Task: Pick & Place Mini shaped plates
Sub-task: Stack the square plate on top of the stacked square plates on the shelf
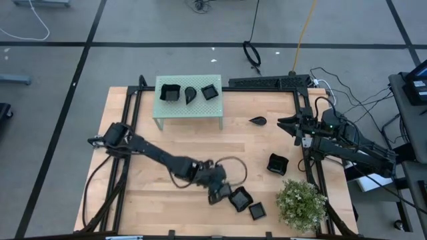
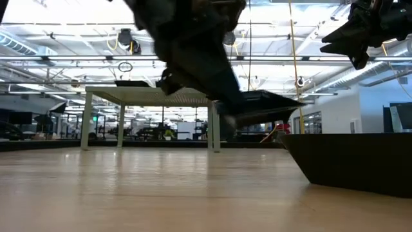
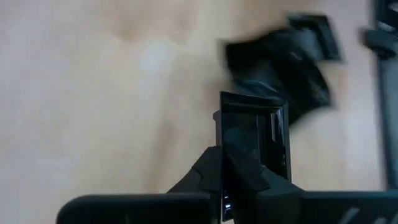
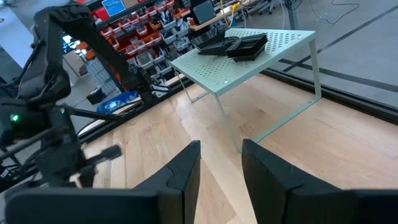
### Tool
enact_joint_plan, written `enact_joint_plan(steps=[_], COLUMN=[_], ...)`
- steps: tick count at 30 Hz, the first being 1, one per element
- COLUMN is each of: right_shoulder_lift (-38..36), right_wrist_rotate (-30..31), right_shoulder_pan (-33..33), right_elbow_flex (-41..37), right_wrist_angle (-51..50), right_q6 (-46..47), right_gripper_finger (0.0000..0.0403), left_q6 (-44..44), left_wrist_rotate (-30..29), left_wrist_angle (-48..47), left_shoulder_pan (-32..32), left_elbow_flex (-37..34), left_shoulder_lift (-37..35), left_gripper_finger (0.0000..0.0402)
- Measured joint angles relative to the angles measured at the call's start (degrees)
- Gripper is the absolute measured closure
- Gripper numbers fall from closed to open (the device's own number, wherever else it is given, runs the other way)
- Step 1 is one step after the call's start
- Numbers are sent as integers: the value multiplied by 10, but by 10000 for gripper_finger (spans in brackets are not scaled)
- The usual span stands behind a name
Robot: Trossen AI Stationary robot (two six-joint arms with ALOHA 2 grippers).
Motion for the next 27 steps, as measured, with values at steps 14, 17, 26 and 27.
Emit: enact_joint_plan(steps=[14,17,26,27], right_shoulder_lift=[0,0,0,0], right_wrist_rotate=[0,0,0,0], right_shoulder_pan=[0,0,0,0], right_elbow_flex=[0,0,0,0], right_wrist_angle=[0,0,0,0], right_q6=[0,0,0,0], right_gripper_finger=[298,298,298,298], left_q6=[-15,-11,59,74], left_wrist_rotate=[-163,-203,-244,-244], left_wrist_angle=[-33,-28,-49,-50], left_shoulder_pan=[120,143,238,251], left_elbow_flex=[60,65,64,64], left_shoulder_lift=[-72,-93,-147,-151], left_gripper_finger=[397,388,391,388])
